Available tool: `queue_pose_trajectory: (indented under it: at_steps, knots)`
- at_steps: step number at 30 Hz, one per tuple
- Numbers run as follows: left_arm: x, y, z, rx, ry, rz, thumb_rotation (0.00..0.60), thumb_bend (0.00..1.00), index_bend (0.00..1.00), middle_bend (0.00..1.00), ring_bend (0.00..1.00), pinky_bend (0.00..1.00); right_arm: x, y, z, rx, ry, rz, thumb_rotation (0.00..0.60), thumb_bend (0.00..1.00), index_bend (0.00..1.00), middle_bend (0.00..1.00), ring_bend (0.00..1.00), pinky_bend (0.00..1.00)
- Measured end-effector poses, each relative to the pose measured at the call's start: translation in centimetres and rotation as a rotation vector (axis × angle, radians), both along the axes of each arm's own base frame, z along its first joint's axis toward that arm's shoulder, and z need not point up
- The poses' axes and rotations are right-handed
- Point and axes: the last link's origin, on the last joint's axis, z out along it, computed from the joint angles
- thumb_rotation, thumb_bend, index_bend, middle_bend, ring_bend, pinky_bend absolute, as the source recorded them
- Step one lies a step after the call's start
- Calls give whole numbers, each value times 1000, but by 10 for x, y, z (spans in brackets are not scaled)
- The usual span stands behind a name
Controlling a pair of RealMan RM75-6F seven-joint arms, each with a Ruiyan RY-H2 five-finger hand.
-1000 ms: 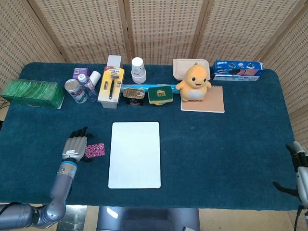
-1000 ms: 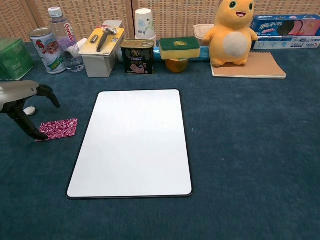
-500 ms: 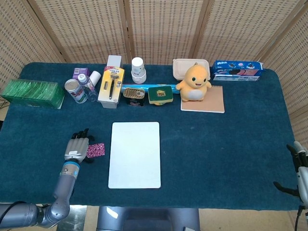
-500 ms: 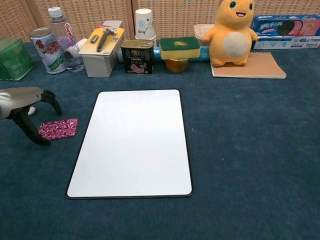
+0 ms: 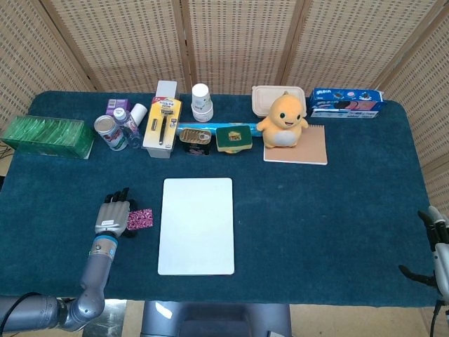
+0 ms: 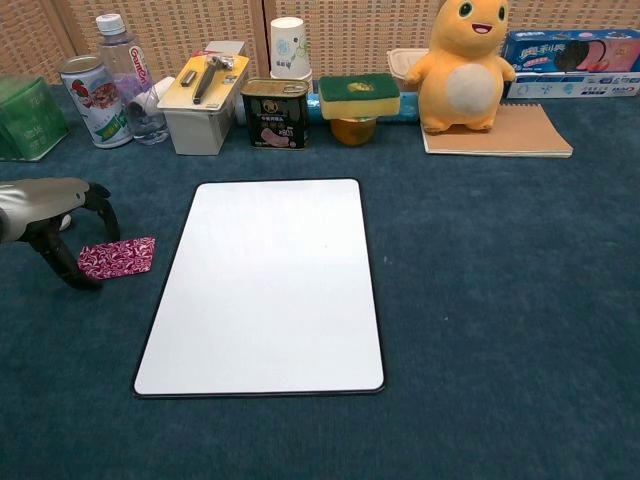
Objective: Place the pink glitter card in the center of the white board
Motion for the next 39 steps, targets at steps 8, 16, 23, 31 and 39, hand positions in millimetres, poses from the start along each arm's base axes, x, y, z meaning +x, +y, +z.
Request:
queue_pose_trajectory:
  at_steps: [8,16,23,31,39]
  knots:
    - [-3,0,0,0,4,11,600,195,437,0,0,48,0,0,-1,5,-1,-2,600,21,0,0,0,0]
    - [-3,1,2,7,-6,8,600,195,461,0,0,48,-1,0,-1,8,1,-5,600,21,0,0,0,0]
    - [-1,0,6,10,-14,2,600,198,478,0,0,48,-1,0,-1,10,1,-8,600,20,0,0,0,0]
    - [4,1,9,18,-36,-8,600,206,478,0,0,48,-1,0,-1,11,3,-11,600,21,0,0,0,0]
    - [24,4,19,22,-88,-58,600,207,478,0,0,48,-1,-1,-2,18,3,-15,600,21,0,0,0,0]
